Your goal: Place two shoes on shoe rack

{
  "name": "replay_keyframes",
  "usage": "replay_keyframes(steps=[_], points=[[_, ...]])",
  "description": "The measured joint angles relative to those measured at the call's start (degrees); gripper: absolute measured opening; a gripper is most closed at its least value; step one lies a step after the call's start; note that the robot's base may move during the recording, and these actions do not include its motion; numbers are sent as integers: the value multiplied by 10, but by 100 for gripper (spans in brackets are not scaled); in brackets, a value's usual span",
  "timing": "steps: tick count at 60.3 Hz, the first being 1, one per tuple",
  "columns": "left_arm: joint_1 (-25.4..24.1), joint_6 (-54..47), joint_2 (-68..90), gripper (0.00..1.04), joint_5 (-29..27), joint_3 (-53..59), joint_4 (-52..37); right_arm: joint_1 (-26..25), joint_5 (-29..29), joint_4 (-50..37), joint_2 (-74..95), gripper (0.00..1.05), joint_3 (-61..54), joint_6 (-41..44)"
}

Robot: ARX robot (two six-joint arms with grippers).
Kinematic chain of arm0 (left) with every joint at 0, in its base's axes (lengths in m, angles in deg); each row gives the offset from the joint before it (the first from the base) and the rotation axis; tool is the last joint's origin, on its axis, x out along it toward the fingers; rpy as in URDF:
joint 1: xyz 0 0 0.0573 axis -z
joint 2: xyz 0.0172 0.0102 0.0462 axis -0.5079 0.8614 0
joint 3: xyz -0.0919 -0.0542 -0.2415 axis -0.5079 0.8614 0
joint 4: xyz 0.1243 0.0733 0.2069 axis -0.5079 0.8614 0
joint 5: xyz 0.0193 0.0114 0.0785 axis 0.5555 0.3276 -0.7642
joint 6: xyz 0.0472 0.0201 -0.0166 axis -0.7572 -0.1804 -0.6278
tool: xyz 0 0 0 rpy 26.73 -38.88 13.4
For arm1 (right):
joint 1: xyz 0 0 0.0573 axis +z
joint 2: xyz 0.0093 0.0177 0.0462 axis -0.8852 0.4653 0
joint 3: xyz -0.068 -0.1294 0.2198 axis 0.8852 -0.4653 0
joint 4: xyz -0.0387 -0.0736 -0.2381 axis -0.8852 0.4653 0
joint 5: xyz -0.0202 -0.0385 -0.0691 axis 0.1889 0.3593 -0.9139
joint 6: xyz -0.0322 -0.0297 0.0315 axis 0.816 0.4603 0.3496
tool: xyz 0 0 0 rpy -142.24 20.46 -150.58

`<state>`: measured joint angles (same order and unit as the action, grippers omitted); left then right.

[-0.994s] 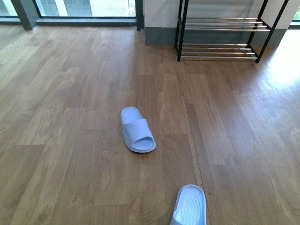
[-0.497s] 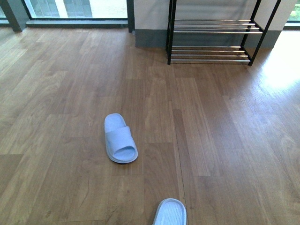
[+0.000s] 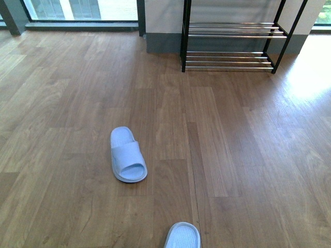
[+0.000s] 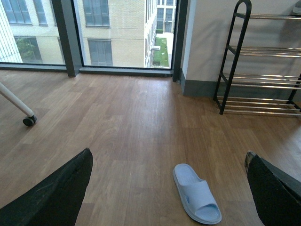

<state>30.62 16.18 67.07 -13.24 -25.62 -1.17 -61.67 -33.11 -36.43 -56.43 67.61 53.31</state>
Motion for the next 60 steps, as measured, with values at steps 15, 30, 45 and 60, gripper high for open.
replay_keyframes(steps=[15, 30, 45, 60], points=[[0, 0, 0, 95, 0, 0, 0, -2, 0, -302, 325, 95, 15, 59], [0, 0, 0, 95, 0, 0, 0, -29, -3, -572, 889, 95, 176, 169], [0, 0, 0, 95, 0, 0, 0, -7, -18, -567, 1201, 95, 278, 248], [0, 0, 0, 95, 0, 0, 0, 70, 47, -439, 1292, 95, 330, 198]])
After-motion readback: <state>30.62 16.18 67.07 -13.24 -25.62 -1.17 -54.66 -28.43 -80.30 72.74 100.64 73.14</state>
